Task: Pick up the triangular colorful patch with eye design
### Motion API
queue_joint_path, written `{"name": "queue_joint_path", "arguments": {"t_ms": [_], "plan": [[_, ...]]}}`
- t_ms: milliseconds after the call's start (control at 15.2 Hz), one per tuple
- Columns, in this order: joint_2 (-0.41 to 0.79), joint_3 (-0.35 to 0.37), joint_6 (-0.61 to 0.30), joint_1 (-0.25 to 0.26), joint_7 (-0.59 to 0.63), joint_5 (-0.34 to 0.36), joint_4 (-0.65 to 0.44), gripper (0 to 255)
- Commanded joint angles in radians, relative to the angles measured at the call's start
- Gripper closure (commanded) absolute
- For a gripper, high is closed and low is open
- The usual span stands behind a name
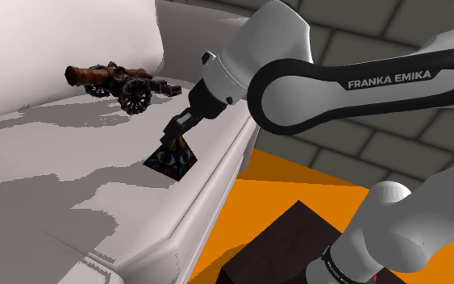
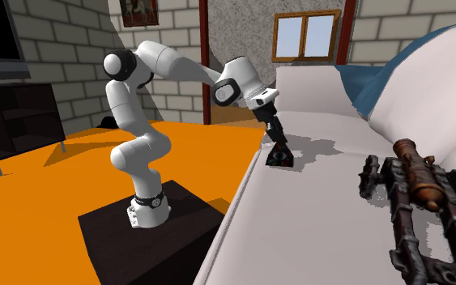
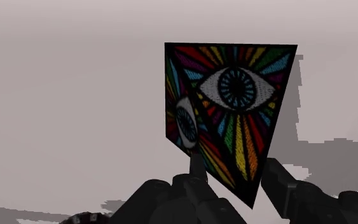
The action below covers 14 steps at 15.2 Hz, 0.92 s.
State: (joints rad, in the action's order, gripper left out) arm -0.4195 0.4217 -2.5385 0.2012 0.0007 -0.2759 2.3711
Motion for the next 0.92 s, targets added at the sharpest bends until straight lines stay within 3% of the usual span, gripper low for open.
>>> {"name": "queue_joint_path", "arguments": {"t_ms": [0,858], "plan": [[-0.006,-0.002,0.025,-0.002,0.004,0.003,-0.019,255],[-0.029,-0.023,0.191,-0.015,0.019,0.025,-0.164,255]]}}
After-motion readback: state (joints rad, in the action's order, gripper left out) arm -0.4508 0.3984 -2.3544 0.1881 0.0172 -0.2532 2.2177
